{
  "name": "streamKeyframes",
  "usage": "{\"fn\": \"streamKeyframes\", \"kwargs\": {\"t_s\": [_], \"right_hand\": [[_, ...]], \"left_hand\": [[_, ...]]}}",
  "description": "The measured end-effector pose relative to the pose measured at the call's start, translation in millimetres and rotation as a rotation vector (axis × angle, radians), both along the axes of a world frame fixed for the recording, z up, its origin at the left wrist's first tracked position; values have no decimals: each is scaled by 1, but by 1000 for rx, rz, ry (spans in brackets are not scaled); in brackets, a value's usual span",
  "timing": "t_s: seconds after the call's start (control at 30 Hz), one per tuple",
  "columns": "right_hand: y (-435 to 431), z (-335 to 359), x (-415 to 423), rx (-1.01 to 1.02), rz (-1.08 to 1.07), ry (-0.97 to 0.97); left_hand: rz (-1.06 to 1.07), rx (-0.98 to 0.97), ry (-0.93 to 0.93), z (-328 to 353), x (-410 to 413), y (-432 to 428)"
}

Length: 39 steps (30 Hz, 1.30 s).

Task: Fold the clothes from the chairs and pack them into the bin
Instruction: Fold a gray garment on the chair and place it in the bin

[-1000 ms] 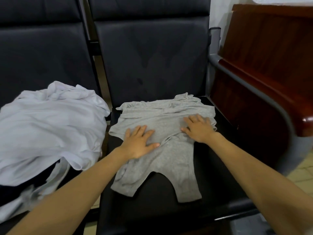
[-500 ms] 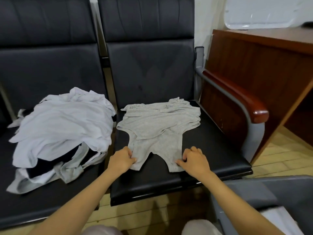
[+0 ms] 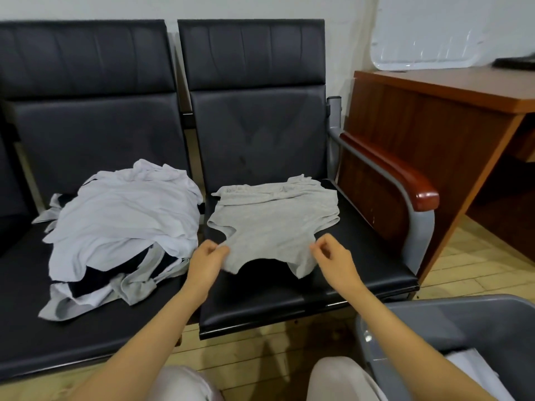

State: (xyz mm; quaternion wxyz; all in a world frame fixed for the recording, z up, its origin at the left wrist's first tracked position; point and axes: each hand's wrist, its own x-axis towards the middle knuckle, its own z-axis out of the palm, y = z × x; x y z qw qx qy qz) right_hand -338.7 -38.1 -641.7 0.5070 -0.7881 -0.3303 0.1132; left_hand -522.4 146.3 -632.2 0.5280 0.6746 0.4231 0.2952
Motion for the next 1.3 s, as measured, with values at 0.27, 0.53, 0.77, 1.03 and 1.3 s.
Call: {"fn": "streamKeyframes", "kwargs": {"t_s": [0.27, 0.53, 0.77, 1.03, 1.3], "right_hand": [[-32, -27, -15, -552, 487, -324], [-35, -36, -18, -568, 391, -704], [-28, 2, -22, -356, 149, -573], [-45, 136, -29, -38, -34, -501], [-67, 221, -37, 104, -74, -582]], "left_hand": [[-408, 146, 575, -24, -35, 1], [-447, 368, 652, -33, -52, 14], [-415, 670, 485, -5, -49, 5], [-235, 560, 40, 106, -48, -35], [-115, 511, -225, 201, -50, -61]]}}
